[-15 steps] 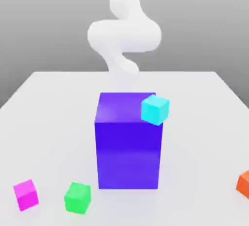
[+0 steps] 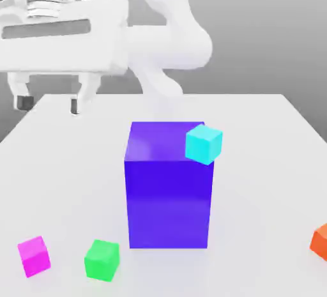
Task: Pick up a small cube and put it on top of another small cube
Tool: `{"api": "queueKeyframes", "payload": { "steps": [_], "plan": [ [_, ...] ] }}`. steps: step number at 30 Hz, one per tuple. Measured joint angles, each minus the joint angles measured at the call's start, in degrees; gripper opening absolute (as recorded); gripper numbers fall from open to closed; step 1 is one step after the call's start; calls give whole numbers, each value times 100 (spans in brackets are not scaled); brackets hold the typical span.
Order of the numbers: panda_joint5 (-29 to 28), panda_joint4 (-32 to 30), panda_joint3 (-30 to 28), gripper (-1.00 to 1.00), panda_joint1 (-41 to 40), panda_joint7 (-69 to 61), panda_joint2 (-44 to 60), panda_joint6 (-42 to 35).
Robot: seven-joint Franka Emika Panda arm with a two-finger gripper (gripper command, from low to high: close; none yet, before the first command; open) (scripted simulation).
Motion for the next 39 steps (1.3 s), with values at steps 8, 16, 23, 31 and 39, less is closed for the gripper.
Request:
{"api": "queueKeyframes", "payload": {
  "steps": [8,16,23,31,39],
  "plan": [
    [318,-188,-291,0,-556,449,1674,616],
    [893,-110,-152,0,-998,383,3351,1537],
    [974,-57,-47,-100,-1086,325,3600,1737],
    [420,-520,-196,-100,-605,683,2224,839],
    [-11,-1121,269,-100,34,859,1866,1116]
  ]
}}
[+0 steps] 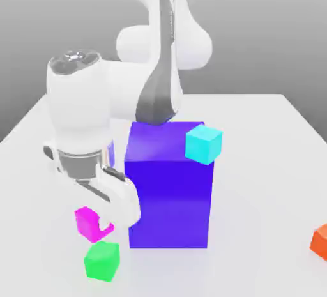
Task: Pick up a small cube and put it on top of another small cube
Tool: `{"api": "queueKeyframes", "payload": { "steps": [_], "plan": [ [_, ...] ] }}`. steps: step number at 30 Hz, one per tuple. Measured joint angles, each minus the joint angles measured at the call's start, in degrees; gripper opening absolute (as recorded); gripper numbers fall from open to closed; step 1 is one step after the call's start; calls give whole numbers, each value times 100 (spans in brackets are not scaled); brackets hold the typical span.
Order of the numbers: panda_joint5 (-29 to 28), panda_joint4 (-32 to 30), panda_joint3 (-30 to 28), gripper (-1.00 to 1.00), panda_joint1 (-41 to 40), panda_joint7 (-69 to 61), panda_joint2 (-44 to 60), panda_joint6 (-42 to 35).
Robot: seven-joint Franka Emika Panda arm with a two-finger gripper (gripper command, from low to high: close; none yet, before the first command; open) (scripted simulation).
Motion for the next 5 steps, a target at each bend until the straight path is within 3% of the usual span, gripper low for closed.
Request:
{"api": "queueKeyframes", "payload": {
  "steps": [1,2,5],
  "plan": [
    [37,7,32,-100,-21,-28,196,188],
    [66,13,54,100,-34,-50,340,326],
    [66,13,54,100,-34,-50,340,326]
  ]
}}
